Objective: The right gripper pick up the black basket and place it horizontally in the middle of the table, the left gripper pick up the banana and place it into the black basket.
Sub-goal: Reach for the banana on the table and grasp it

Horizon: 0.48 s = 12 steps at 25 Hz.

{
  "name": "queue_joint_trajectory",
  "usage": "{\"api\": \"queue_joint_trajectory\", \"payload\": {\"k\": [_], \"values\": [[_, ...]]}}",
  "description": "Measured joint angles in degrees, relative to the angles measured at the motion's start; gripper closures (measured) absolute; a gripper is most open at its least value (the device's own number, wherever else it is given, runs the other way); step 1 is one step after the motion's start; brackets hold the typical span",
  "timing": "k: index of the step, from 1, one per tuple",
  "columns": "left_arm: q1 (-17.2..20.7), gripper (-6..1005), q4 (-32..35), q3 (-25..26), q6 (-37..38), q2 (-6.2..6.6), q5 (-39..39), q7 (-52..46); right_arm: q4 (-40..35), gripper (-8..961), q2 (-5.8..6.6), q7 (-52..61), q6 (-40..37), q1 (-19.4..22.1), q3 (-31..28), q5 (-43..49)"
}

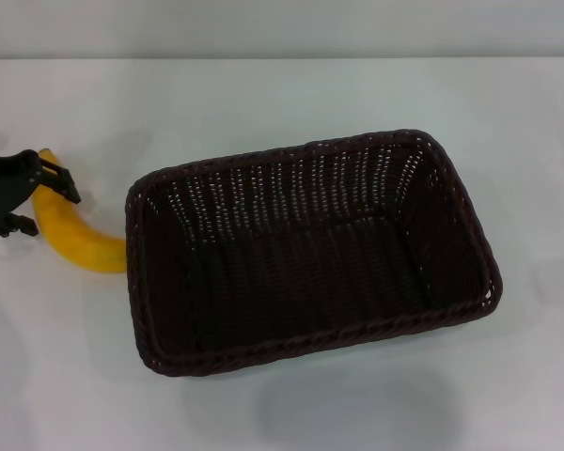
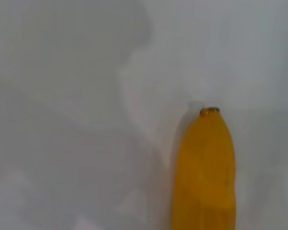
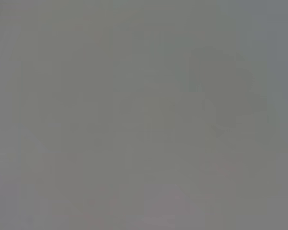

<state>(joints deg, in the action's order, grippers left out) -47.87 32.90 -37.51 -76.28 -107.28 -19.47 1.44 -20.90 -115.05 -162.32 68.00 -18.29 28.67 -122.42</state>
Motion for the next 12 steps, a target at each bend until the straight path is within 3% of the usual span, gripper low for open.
{"api": "queue_joint_trajectory", "payload": {"k": [2, 7, 12], "values": [[0.0, 179, -0.8, 0.0, 0.0, 0.05, 0.0, 0.3, 0.0, 81, 0.0, 0.0, -0.2, 0.0, 0.0, 0.0], [-0.3, 402, -2.4, -0.1, -0.3, 0.26, 0.0, 0.7, 0.1, 81, 0.0, 0.0, -0.7, -0.1, 0.0, 0.0], [-0.7, 466, -2.7, -0.2, -0.6, 0.26, 0.2, 0.9, 0.1, 81, 0.0, 0.0, -2.1, -0.3, 0.2, 0.0]]}}
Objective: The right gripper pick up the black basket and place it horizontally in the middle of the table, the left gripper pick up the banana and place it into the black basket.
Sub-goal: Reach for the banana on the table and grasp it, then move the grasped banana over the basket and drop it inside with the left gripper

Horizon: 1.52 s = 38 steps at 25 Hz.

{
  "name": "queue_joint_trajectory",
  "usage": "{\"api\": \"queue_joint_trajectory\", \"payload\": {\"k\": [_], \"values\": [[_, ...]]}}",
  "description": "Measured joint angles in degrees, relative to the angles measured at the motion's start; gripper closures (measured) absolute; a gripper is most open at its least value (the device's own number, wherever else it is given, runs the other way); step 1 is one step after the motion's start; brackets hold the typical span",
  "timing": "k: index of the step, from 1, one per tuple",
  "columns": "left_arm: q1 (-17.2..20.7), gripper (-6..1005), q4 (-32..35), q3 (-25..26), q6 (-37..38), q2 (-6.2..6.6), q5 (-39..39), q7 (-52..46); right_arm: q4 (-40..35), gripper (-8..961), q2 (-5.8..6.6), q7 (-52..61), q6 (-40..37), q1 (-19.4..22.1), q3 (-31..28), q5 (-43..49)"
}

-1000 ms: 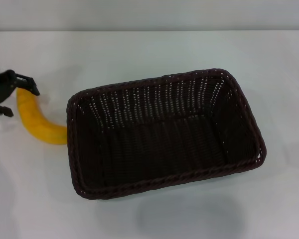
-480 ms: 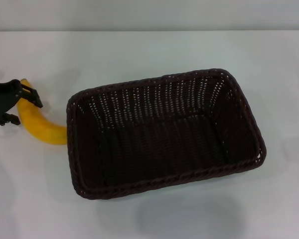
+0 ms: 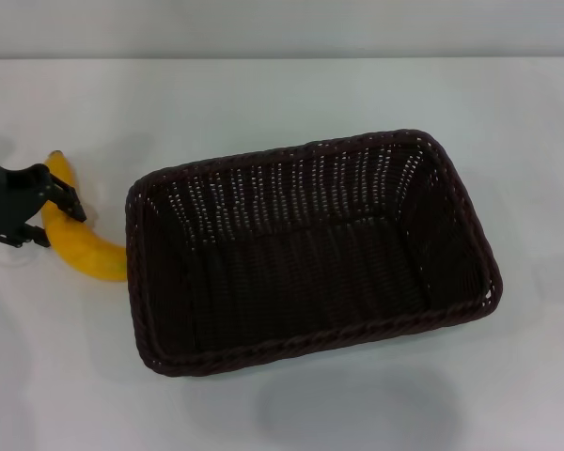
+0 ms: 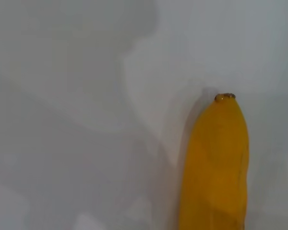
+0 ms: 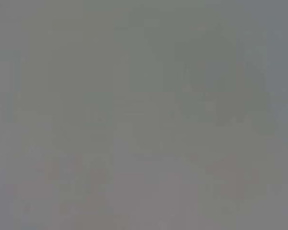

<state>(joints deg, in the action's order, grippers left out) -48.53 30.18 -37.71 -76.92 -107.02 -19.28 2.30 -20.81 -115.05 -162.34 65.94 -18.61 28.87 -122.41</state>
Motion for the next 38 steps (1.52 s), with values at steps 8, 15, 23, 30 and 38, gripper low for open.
{"api": "queue_joint_trajectory", "payload": {"k": [8, 15, 23, 30, 38], "values": [[-0.5, 471, 0.3, 0.0, -1.0, 0.03, 0.1, 0.9, 0.0, 81, 0.0, 0.0, -0.4, -0.1, -0.3, 0.0], [-0.6, 501, 3.3, 0.3, -2.3, 0.29, -0.5, 1.9, 0.0, 81, 0.0, 0.0, -0.9, -0.2, -0.4, 0.0], [-0.6, 506, 14.0, 0.2, -12.3, 3.65, -1.2, 2.8, -0.2, 81, 0.0, 0.0, -0.6, -0.2, -0.4, -0.2], [-0.7, 491, 24.4, 0.1, -21.2, 6.42, -0.2, 5.2, 0.0, 81, 0.0, 0.4, 1.0, 0.6, -0.5, -0.4], [-5.6, 458, 24.3, -0.4, -30.3, 3.65, -12.1, 14.0, 0.9, 81, -0.08, 0.6, 3.6, 1.0, -0.6, -0.5]]}}
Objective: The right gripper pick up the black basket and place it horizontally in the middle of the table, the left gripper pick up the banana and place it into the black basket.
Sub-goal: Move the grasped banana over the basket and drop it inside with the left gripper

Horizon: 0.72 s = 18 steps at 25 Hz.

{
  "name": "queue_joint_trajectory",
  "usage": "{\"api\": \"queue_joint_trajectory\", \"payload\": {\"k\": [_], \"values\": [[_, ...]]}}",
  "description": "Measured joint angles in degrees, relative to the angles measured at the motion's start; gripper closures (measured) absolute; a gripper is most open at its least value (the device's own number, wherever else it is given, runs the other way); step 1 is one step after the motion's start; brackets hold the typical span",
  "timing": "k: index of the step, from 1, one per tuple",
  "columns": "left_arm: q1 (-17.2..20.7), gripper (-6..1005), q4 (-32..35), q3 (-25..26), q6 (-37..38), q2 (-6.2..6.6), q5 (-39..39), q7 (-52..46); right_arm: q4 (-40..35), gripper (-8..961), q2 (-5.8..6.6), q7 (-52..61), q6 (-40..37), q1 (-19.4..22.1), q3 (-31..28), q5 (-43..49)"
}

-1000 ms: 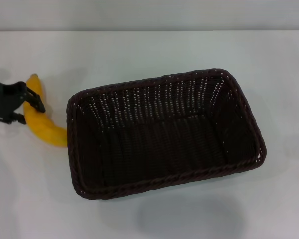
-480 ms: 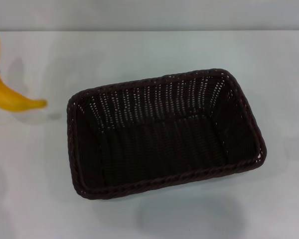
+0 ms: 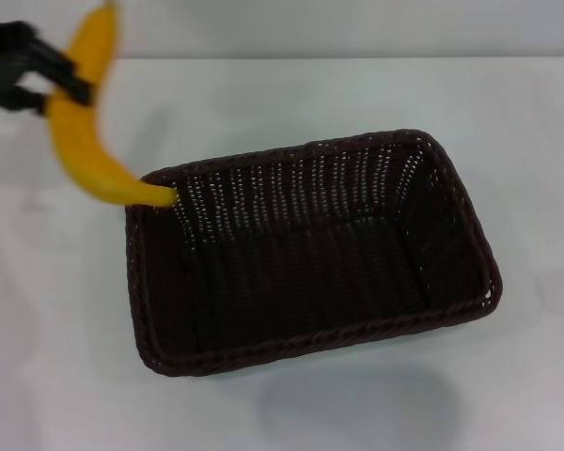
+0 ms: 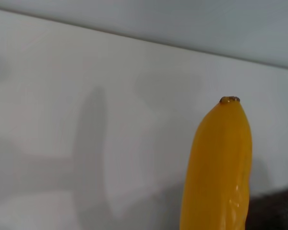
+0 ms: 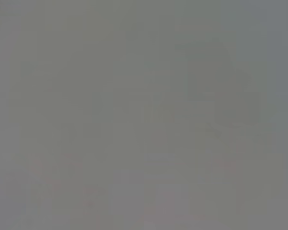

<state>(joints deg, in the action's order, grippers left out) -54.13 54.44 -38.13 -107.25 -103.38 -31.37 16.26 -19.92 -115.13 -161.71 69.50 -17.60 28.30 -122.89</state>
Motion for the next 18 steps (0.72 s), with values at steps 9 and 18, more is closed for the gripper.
{"api": "queue_joint_trajectory", "payload": {"k": [9, 18], "values": [[-4.6, 421, -2.0, -8.0, -0.2, -4.42, -15.1, 2.9, 0.5, 81, -0.01, -0.4, 1.2, 0.1, -0.1, -0.1], [-7.2, 384, -6.3, -14.4, -1.4, -6.28, -16.0, 4.6, 0.5, 81, 0.09, -0.6, 1.6, 0.8, -1.6, -0.1]]}}
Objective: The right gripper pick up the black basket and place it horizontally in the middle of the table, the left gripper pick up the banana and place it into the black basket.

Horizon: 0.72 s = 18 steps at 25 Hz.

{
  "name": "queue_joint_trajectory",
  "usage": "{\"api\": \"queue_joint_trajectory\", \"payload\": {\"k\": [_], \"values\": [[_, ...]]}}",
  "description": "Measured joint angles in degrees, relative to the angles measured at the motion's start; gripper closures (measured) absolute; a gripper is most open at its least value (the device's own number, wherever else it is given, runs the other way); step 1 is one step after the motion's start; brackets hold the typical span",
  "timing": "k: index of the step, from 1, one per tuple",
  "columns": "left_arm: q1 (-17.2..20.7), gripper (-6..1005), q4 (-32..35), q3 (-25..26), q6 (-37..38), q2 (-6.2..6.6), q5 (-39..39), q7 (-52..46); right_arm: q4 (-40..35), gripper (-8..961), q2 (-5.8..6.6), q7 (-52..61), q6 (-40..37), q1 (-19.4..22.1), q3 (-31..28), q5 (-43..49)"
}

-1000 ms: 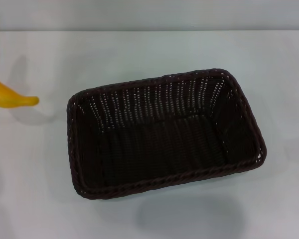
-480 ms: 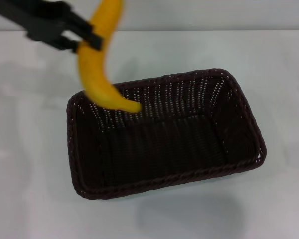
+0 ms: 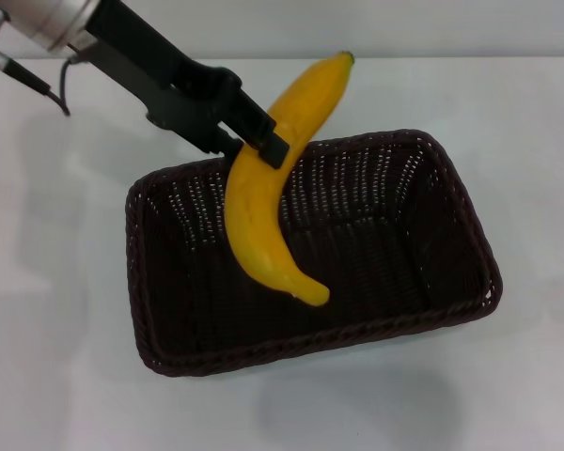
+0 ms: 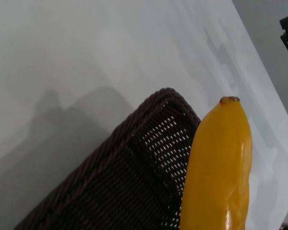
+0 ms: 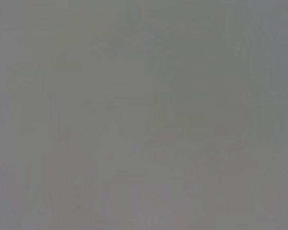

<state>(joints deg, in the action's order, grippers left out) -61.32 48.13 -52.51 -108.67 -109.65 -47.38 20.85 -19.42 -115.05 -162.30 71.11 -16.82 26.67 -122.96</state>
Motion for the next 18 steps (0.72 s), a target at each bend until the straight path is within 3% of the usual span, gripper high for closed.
{"api": "queue_joint_trajectory", "payload": {"k": [6, 13, 18], "values": [[0.8, 359, 0.1, 0.2, 1.3, -0.74, -0.1, 1.8, 0.0, 81, 0.04, 0.1, 1.9, 1.2, 0.0, 0.0], [5.3, 330, 3.1, 3.0, 6.7, 0.11, -0.5, 12.3, -0.6, 81, 0.18, 0.7, 2.7, 1.7, 0.2, 0.3], [12.4, 168, 10.6, 4.2, 14.5, -2.0, -2.0, 22.4, -3.4, 81, 0.24, 6.4, 3.2, 2.6, 0.8, 1.7]]}}
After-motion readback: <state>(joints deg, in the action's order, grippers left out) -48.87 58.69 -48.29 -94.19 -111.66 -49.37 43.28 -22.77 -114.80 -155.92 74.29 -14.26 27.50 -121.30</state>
